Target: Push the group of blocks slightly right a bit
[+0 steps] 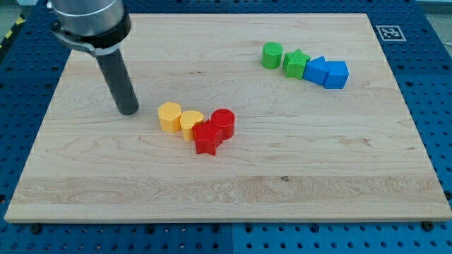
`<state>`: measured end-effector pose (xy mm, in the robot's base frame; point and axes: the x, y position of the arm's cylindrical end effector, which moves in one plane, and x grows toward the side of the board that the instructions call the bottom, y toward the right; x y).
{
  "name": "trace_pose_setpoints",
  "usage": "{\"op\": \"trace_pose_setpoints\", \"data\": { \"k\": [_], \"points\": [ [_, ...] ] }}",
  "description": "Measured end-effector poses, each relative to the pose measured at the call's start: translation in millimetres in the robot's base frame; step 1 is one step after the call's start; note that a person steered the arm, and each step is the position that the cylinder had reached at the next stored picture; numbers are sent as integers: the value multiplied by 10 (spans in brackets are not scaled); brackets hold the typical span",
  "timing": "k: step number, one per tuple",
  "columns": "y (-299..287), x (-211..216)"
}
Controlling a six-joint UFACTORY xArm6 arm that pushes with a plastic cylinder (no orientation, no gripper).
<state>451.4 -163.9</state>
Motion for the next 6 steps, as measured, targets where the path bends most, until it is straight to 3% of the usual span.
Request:
{"op": "trace_pose_setpoints", "data": {
  "k": [3, 4, 6],
  "points": [
    [458, -32],
    [322, -66],
    [412, 226]
  ]
}}
